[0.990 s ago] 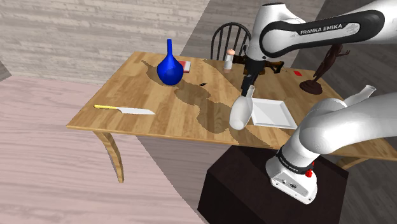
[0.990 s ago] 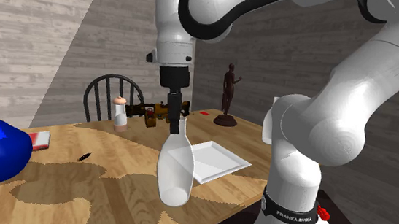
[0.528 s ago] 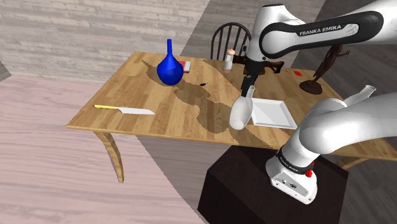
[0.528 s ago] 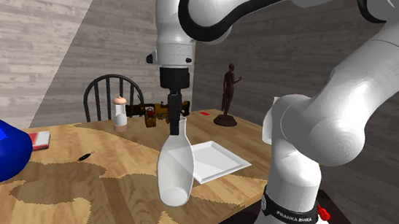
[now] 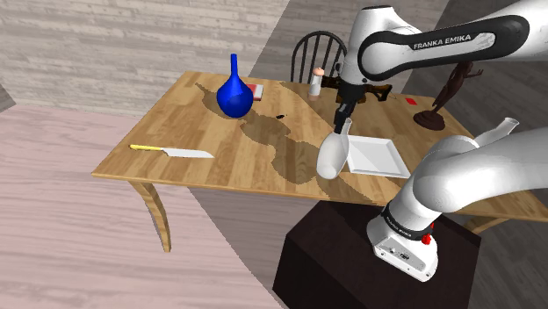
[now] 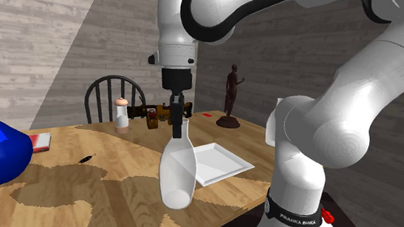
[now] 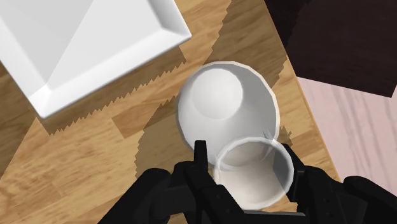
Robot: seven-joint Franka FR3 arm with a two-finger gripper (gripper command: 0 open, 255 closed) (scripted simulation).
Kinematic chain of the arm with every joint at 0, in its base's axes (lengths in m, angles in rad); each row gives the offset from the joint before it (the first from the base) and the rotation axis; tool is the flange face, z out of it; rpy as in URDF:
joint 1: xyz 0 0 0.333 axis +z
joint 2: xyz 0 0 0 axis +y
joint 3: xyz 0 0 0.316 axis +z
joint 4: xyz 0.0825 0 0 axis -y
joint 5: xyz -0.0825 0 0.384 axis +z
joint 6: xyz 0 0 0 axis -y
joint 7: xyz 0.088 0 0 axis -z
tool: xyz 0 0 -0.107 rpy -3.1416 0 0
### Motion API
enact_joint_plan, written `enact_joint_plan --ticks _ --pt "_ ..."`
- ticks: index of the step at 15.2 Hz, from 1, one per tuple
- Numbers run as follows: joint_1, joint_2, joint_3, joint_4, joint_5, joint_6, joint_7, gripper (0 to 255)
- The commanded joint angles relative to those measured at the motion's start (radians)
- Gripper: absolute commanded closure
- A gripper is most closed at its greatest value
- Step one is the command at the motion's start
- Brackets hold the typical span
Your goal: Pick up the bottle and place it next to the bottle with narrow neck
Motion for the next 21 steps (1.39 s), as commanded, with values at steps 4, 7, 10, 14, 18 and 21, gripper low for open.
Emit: enact_joint_plan --ticks 4,7,10,14,18,21 --pt "0.001 -0.008 0.003 0.022 0.002 -0.03 -0.001 255" --pt "0.002 -0.019 0.007 0.056 0.006 -0.075 -0.001 255" --pt "0.003 -0.026 0.01 0.092 0.01 -0.119 -0.002 255" --pt "0.005 -0.032 0.015 0.142 0.014 -0.175 -0.004 255" --pt "0.007 -0.034 0.019 0.195 0.018 -0.229 -0.005 255" --pt "0.008 -0.033 0.022 0.236 0.021 -0.269 -0.006 255"
